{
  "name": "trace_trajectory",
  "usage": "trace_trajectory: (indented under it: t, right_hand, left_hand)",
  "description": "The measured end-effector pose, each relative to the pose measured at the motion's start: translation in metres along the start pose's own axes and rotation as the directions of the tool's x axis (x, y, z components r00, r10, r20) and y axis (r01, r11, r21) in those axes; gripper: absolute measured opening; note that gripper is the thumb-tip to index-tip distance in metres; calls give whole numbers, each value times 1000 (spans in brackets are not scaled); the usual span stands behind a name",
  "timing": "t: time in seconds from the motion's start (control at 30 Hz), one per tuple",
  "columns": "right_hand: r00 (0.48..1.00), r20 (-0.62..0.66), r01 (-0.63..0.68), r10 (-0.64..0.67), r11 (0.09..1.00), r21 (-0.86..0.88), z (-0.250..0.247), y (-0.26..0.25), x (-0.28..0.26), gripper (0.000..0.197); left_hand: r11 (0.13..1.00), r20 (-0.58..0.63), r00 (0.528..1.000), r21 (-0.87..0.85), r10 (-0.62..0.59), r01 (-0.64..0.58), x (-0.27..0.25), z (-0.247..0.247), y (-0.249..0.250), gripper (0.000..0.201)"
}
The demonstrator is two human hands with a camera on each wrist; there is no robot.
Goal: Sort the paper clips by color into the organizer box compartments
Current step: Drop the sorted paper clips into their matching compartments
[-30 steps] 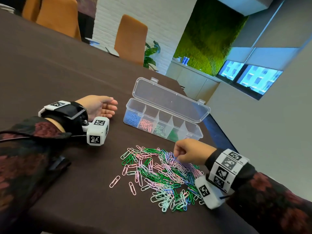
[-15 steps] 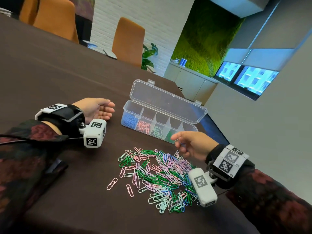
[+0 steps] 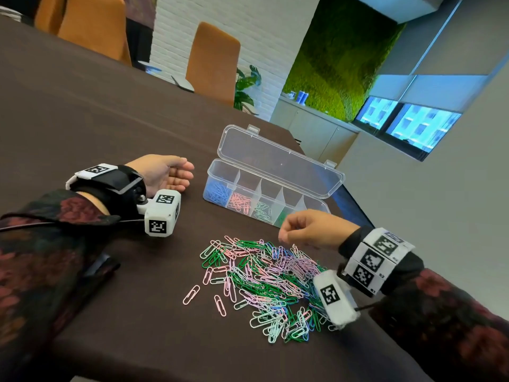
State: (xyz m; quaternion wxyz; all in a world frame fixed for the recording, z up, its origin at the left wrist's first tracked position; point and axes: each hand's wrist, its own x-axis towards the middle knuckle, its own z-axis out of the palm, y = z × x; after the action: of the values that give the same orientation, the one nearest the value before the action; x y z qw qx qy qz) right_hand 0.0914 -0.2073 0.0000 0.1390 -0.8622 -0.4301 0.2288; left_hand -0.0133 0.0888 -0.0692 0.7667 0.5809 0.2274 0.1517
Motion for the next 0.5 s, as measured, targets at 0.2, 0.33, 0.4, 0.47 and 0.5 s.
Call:
trace_trajectory:
  t: [0.2,0.33,0.4,0.47,0.5]
  right_hand:
    - [995,27,-81,97,929,-361,18,6,20,11]
    - [993,61,-60,99,886,-460,25,4,26,21]
    - [992,84,-46,96,884,-465,24,4,26,23]
    - [992,83,-49,95,896,-442,22,5,24,21]
    - [992,78,-54,97,901,-430,21,6,22,19]
  left_hand:
    - [1000,-6,1000,6,-4,4,-2,0,1,24]
    - [1000,-11,1000,8,-4,4,-3,0,1,24]
    - [1000,-11,1000,11,-5,5,-3,0,2,24]
    - [1000,-10,1000,11,-6,6,-3,0,2,24]
    - [1000,-10,1000,11,-7,7,-3,0,2,24]
